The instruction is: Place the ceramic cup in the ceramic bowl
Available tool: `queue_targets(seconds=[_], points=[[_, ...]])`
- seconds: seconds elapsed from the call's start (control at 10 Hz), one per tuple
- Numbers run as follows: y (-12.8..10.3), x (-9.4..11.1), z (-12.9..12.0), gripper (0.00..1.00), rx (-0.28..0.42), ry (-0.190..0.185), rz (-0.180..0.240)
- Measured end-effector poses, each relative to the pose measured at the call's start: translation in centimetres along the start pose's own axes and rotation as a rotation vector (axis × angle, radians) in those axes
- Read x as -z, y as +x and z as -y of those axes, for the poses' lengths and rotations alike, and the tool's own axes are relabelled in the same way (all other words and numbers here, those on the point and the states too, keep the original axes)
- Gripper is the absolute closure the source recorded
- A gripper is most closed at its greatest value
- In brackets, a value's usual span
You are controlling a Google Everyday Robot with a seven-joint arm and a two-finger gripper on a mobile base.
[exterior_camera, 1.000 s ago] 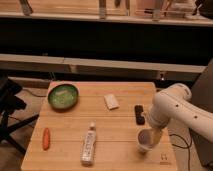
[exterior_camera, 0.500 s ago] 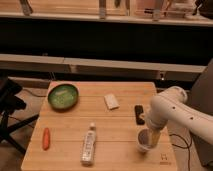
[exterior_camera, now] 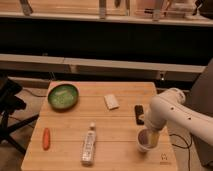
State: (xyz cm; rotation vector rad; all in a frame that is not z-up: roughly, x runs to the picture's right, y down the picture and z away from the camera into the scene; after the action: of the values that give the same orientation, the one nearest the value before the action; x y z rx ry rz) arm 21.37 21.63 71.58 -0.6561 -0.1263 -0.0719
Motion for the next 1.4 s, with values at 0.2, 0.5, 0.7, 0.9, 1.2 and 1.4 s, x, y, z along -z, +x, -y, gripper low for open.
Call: queue_targets(seconds=[0.2,0.5,0.7,0.9,1.2,1.4], points=[[0.0,-0.5,0.0,0.20,0.000,-0.004,0.004],[0.0,-1.1,-0.1,0.20,0.000,-0.009,0.009],[0.0,-1.5,-0.2,0.20,0.002,-0.013,0.012],[0.1,-2.0,-0.3,0.20,0.002,-0.016,0.016],[0.0,-2.5,-0.4,0.20,0.004,-0.020,0.022],[-0.1,-2.7,-0.6,0.20,0.005,-0.023,0.025]])
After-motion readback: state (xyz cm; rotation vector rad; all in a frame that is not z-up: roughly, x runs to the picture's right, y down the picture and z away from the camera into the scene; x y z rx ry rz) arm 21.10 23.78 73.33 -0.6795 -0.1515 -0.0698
